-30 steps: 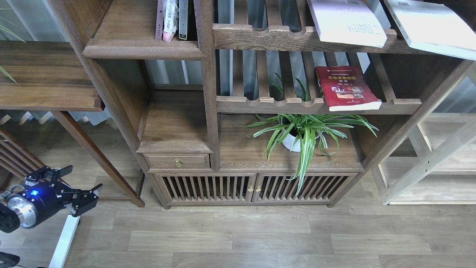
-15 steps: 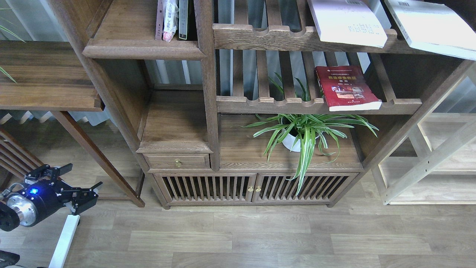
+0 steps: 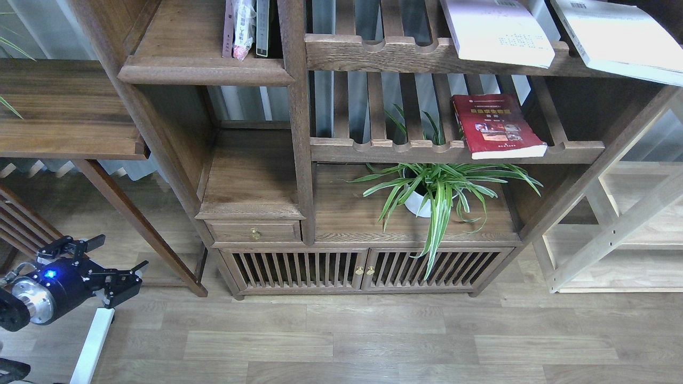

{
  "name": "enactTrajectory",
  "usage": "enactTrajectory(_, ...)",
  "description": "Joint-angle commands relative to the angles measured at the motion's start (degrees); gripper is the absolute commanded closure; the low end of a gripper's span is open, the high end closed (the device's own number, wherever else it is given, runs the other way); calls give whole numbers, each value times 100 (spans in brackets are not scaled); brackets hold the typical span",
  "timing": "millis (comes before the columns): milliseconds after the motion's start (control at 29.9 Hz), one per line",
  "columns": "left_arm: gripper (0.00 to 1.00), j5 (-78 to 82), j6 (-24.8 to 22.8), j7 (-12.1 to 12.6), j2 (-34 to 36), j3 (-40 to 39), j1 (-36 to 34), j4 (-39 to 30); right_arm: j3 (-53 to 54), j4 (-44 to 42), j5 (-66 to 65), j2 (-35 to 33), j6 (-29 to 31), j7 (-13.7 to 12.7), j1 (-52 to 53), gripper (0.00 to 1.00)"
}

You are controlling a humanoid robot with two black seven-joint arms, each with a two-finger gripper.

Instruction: Organize books on shelf

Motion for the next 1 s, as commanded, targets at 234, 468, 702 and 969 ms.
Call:
enactTrajectory(234,1,0,8,21,-15,0,-26,20,-36,29,-1020,481,0,0,41,0)
enactTrajectory(468,1,0,8,21,11,-9,-17,29,-54,29,-1293,605,0,0,357,0)
enactTrajectory(702,1,0,17,21,11,-9,-17,29,-63,56,-1522,605,18,0,586,0)
enactTrajectory(969,1,0,17,13,20,-18,-17,29,-106,12,-1531,850,88,0,718,0)
